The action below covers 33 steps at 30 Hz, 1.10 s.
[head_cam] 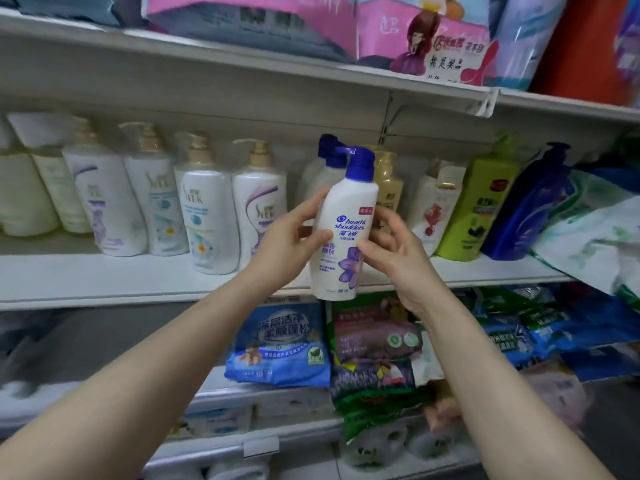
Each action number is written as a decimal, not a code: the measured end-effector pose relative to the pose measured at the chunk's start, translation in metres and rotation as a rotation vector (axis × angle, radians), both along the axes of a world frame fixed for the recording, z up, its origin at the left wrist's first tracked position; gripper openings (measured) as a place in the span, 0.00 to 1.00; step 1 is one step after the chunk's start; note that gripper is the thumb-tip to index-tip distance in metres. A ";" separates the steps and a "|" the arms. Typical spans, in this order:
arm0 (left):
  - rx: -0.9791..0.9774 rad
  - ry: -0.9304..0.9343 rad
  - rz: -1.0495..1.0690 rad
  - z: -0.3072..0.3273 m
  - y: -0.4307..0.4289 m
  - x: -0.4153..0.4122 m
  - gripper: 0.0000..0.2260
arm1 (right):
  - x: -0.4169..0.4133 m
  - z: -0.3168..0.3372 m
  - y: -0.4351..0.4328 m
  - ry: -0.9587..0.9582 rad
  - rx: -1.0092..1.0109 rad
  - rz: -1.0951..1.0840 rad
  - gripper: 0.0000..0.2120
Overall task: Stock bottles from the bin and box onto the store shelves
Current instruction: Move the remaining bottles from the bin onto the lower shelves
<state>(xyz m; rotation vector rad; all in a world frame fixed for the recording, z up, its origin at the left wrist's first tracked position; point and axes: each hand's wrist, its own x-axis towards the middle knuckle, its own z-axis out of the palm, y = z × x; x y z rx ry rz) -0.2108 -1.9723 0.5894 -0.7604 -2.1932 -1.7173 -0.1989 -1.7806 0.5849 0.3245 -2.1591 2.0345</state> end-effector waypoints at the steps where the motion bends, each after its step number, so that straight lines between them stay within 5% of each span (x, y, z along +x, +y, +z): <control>1: -0.003 0.005 0.018 -0.001 0.003 -0.005 0.27 | -0.007 -0.001 0.002 0.004 0.001 0.009 0.28; 16: -0.055 0.066 0.192 -0.023 0.016 -0.030 0.27 | -0.048 -0.021 0.007 0.092 0.049 0.093 0.24; 24: -0.287 0.237 0.389 -0.066 0.020 -0.022 0.39 | -0.033 -0.066 -0.008 0.356 0.463 -0.231 0.38; 28: -0.441 0.403 0.532 -0.082 0.022 -0.011 0.41 | -0.026 -0.073 -0.016 0.389 0.523 -0.308 0.41; 33: -0.536 0.372 0.557 -0.086 0.024 -0.014 0.40 | -0.036 -0.070 -0.018 0.381 0.581 -0.340 0.42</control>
